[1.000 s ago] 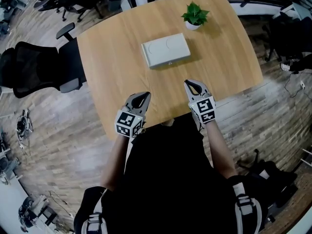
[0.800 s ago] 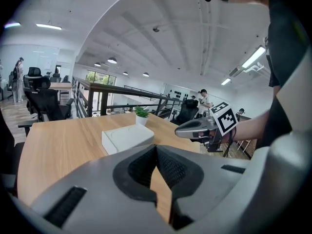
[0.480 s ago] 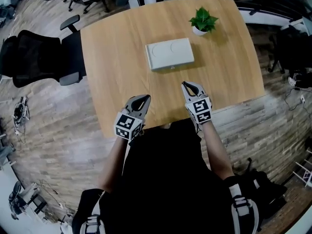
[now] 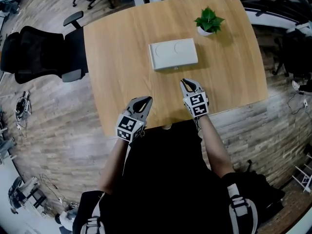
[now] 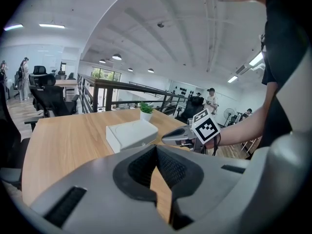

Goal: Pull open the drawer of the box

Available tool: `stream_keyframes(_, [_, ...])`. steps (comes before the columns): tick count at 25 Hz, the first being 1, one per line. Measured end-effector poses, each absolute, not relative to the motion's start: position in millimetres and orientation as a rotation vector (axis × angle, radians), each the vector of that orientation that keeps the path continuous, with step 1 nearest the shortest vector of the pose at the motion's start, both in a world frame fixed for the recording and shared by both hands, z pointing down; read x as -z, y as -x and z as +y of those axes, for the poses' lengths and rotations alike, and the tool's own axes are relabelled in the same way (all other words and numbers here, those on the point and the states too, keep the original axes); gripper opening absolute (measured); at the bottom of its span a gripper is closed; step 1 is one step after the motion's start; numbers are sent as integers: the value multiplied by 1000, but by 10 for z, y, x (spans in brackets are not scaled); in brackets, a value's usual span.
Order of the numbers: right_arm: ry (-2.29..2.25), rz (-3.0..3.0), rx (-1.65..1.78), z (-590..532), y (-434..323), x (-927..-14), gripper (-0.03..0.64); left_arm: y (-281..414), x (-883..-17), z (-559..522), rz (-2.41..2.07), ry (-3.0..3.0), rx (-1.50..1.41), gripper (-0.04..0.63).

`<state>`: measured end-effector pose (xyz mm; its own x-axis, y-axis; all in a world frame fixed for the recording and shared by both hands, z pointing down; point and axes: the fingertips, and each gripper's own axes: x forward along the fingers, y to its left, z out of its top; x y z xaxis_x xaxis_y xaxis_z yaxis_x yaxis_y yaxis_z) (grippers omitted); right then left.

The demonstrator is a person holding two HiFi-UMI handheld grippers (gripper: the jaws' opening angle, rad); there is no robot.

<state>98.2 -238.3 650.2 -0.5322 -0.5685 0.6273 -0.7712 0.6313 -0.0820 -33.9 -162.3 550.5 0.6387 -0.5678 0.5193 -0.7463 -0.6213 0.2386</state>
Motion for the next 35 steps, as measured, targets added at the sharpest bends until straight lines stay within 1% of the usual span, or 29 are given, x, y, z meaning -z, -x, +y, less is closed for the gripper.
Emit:
stream_keyframes(13, [-1056,-2295,-568,-2611,-911,-6689,31,318,-5548,-1576,-1046,-2396,-568,21])
stream_keyframes(15, [-1050,-2289,-553,-2660,-875,-6736,46,323,-5560,-1562,-1050,-2390,-572,21])
stream_keyframes(16, [-1046,-2285,-545,-2683,-853,-6764,65,330,-5568,-1556,-1054,-2387,-575,21])
stream_keyframes(17, [-1042,-2279,-537,-2701,-831,-6793,108,339,-5575,-1550,-1058,-2384,-577,21])
stream_keyframes(18, [-1040,-2271,-530,-2716,-813,-6823,120,349,-5580,-1542,-1063,-2380,-579,21])
stream_keyframes(22, [-1047,-2228,-543,-2778,-790,-6995,120,371,-5596,-1518,-1077,-2365,-582,21])
stream_keyframes(27, [-1104,-2168,-652,-2889,-824,-7203,120,402,-5616,-1469,-1091,-2347,-594,21])
stream_keyframes(35, [-1137,-2143,-718,-3039,-801,-7354,118,470,-5646,-1400,-1111,-2317,-604,21])
